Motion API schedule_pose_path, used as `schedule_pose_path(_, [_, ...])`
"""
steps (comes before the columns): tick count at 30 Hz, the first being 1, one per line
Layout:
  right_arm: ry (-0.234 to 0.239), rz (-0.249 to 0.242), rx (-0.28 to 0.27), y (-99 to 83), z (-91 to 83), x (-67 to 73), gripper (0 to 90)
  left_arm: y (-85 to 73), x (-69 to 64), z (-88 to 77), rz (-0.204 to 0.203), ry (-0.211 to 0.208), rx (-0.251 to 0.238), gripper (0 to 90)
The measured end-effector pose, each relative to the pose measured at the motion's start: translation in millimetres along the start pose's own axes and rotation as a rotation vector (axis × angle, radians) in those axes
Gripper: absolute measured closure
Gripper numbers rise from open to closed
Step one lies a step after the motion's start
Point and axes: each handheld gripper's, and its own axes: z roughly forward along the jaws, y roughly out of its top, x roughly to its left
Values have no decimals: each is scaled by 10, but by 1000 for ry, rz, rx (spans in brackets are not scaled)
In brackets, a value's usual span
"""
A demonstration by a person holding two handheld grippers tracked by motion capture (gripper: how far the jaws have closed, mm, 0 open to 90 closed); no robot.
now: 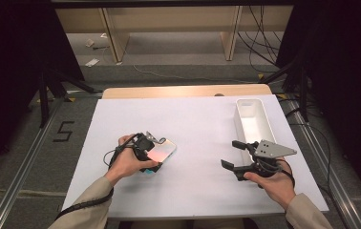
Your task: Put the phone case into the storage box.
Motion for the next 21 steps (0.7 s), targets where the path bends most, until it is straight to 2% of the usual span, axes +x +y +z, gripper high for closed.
schedule_pose_path(3, [-1, 0, 1, 0, -2, 0, 198, 10, 4, 17, 2, 6, 12, 60])
schedule_pose_path(16, [2, 1, 4, -5, 5, -1, 198, 7, 26, 67, -14, -21, 58, 67])
schedule_pose_path(20, [3, -1, 8, -6, 11, 3, 197, 12, 21, 77, -32, -34, 74, 92])
schedule_pose_path(21, [4, -1, 9, -5, 11, 6, 197, 23, 29, 72, -22, -38, 85, 104])
